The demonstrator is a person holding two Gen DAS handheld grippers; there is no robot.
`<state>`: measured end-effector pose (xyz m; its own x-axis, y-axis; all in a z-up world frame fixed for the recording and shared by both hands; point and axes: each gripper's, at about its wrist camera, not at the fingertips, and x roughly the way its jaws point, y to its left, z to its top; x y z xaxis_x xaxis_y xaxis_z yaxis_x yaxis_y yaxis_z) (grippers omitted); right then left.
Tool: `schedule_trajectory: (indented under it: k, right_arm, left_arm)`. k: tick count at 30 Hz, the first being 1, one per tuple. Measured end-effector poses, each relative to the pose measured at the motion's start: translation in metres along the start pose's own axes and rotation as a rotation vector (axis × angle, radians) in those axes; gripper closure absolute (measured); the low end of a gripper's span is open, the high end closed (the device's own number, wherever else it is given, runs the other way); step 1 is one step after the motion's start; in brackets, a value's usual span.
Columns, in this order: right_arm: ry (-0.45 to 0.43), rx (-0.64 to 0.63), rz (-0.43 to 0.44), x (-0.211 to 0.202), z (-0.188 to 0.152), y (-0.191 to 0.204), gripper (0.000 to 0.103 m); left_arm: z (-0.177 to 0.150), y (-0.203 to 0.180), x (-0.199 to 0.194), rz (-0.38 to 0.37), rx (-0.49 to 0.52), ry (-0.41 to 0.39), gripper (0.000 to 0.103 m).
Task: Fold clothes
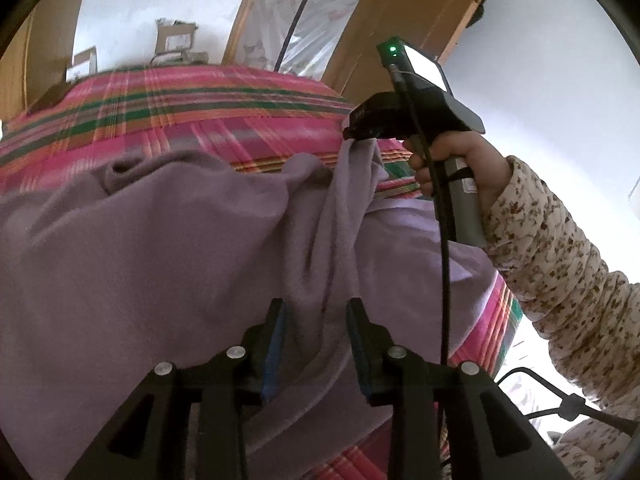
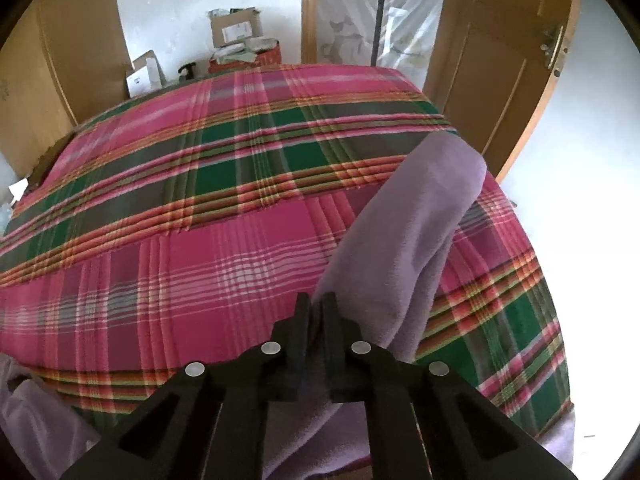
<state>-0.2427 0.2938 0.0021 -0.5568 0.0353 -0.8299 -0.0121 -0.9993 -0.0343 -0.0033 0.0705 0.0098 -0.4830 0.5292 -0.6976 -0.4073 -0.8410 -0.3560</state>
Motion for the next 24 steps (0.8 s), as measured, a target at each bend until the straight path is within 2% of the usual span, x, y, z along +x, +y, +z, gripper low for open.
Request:
schedule_trajectory:
  k: [5,8,12,14,16,18,24]
  right_arm:
    - [-0.019,0.010,0.010,-0.006,0.000,-0.005,0.099]
    - [-0.034,0.011,0.022,-0.011,-0.003,-0.008,0.099]
    - [-0.063,0.016,0.041,-0.019,-0.005,-0.011,0.100]
    - [-0.077,0.024,0.052,-0.024,-0.007,-0.014,0.100]
    - [-0.093,0.036,0.069,-0.030,-0.009,-0.018,0.100]
    - [-0.109,0.030,0.072,-0.037,-0.011,-0.020,0.101]
    - [-0.134,0.042,0.091,-0.047,-0.014,-0.030,0.101]
  left_arm:
    - [0.001,-0.014,0.005,0.047,0.061,-0.014,0.066]
    - [0.002,-0.017,0.013,0.097,0.066,-0.008,0.066]
    - [0.003,-0.020,0.018,0.116,0.078,-0.017,0.066]
    - [0.004,-0.019,0.023,0.121,0.074,0.003,0.071]
    - [0.006,-0.016,0.027,0.131,0.059,0.021,0.083]
    - [0.007,-0.013,0.028,0.138,0.050,0.020,0.089]
    - [0.007,-0.010,0.021,0.102,0.024,-0.008,0.095]
